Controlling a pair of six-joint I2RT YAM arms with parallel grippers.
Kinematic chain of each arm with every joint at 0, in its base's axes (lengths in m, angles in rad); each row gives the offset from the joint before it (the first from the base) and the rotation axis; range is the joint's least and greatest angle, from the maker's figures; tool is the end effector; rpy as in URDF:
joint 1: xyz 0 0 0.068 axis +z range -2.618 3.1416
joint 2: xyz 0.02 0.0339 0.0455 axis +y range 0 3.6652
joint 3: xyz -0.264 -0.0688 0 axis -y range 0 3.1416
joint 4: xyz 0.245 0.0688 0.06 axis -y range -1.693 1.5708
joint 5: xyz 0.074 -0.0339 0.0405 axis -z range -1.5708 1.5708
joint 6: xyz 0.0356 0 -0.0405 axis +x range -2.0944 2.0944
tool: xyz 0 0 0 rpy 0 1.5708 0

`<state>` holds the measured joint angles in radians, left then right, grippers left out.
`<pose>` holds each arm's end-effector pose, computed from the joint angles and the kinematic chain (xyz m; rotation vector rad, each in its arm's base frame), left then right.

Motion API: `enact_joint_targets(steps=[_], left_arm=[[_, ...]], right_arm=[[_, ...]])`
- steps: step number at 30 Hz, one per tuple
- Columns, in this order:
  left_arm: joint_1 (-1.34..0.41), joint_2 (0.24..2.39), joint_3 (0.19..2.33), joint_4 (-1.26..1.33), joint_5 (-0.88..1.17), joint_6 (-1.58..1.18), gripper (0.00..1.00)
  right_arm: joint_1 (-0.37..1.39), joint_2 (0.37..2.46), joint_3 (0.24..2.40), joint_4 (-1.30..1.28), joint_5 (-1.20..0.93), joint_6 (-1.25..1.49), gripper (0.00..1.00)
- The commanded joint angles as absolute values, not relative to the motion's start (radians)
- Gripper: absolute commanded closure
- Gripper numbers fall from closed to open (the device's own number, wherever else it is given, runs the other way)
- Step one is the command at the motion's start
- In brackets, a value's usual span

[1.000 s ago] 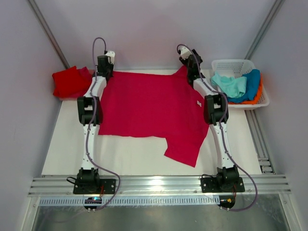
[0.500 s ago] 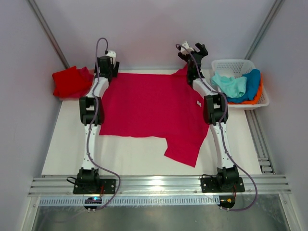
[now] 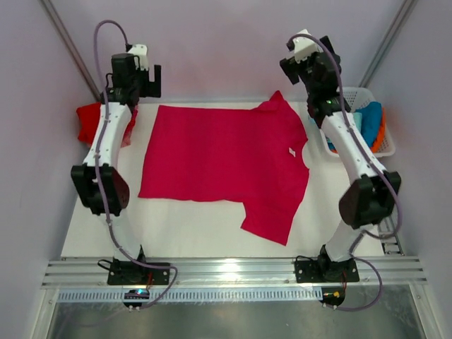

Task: Fold and stack the t-shirts
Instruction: Flatten the tshirt out

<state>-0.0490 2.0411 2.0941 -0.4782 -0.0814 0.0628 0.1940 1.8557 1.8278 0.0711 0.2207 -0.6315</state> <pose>0.4804 -0.0207 0.3766 0.0591 1.9947 0.0901 0.4425 0.0790 0.4247 -0.4548 1.4829 -0.5158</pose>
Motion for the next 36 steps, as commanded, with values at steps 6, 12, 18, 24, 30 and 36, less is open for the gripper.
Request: enact_joint_targets(steps=[6,12,18,24,30,36], left_arm=[[-0.018,1.68,1.481,-0.572,0.176,0.086,0.01],[-0.008,1.605,1.286,-0.517,0.244,0.117,0.01],[-0.006,1.566,1.189,-0.451,0.278,0.103,0.01],[-0.006,1.627,1.175,-0.42,0.284,0.109,0.01],[-0.006,1.707,1.2,-0.426,0.362,0.109,0.01],[-0.006,1.776,1.226,-0.482,0.396,0.143,0.01]], right_arm=[[0.201,1.461,1.2,-0.224,-0.144,-0.563,0.04],[0.201,1.416,1.02,-0.232,-0.227,-0.563,0.07],[0.201,1.47,1.002,-0.23,-0.229,-0.566,0.1],[0.199,1.535,0.971,-0.199,-0.225,-0.577,0.14],[0.199,1.617,0.977,-0.202,-0.238,-0.587,0.15],[0.199,1.687,1.011,-0.239,-0.245,-0.606,0.18]])
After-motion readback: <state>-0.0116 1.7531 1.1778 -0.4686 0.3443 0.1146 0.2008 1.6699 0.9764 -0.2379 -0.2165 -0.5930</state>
